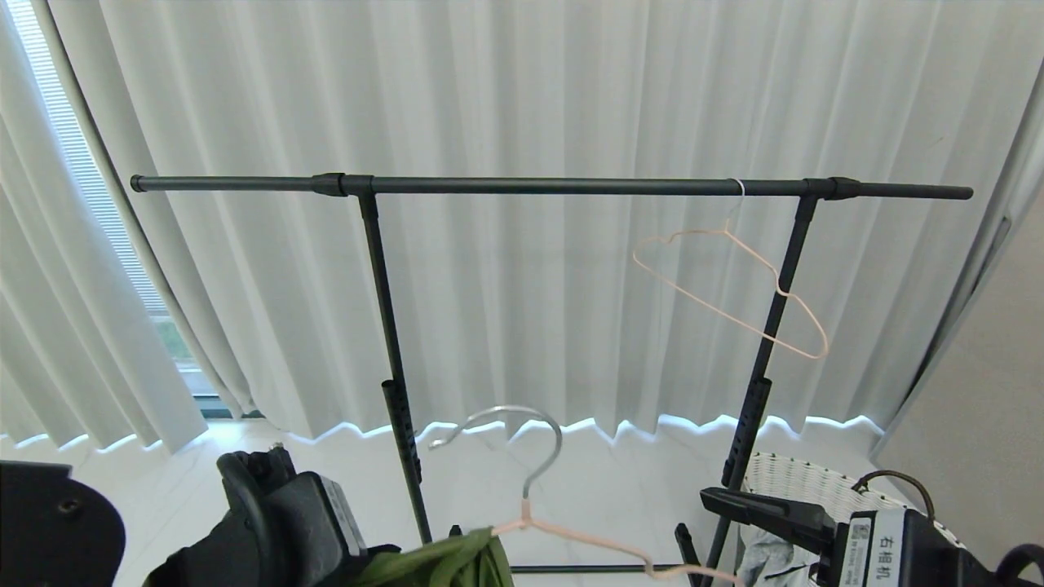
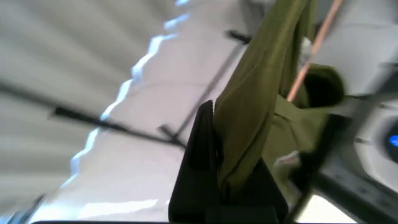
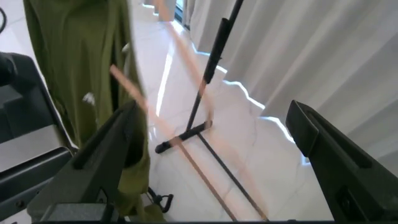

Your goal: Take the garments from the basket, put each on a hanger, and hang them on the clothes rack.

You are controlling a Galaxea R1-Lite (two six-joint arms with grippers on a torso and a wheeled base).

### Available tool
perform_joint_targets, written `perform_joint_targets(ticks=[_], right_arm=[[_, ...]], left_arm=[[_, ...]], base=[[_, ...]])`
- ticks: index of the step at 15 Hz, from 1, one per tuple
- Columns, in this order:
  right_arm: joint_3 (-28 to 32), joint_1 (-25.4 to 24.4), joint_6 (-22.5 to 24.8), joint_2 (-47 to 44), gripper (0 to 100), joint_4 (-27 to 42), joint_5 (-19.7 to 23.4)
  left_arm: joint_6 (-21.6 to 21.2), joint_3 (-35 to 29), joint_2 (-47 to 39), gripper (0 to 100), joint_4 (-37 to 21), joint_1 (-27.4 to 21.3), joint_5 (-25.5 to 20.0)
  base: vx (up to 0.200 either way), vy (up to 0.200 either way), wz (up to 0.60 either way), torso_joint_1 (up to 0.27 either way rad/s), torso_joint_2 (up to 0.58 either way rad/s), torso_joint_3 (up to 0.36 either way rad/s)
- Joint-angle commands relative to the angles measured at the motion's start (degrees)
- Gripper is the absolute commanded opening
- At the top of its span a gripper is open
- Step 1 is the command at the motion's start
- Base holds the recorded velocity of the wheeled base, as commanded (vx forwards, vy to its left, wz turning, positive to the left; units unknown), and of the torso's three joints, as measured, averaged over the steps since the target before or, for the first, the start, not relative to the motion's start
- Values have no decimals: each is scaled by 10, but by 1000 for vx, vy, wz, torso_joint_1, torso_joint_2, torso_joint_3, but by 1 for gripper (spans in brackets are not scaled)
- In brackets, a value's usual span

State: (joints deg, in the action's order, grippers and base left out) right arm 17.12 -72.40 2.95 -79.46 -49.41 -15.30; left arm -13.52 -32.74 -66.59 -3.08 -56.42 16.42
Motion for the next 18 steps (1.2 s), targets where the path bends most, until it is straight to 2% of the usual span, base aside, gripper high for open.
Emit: perform_joint_targets(ticks=[1,3,5,8,10,13,18], right_arm=[[0,1,-3,-9,100,0,0],[3,4,-29,-27,100,0,0],[24,4,-80,-57,100,0,-1],[71,6,-153,-125,100,2,-18],[97,18,-177,-158,100,7,-18],[158,57,-180,-223,100,8,-18],[213,64,-180,-294,100,8,-30]], left_arm=[[2,-7,-15,0,0,27,53],[5,-27,-17,0,0,49,93],[4,-50,-16,0,0,68,118],[4,-74,-12,0,0,72,121],[4,-87,-14,0,0,72,121],[4,-107,-23,0,0,72,121],[6,-116,-17,0,0,69,119]], base=[[0,0,0,0,0,0],[0,0,0,0,0,0],[0,0,0,0,0,0],[0,0,0,0,0,0],[0,0,0,0,0,0],[0,0,0,0,0,0],[0,0,0,0,0,0]])
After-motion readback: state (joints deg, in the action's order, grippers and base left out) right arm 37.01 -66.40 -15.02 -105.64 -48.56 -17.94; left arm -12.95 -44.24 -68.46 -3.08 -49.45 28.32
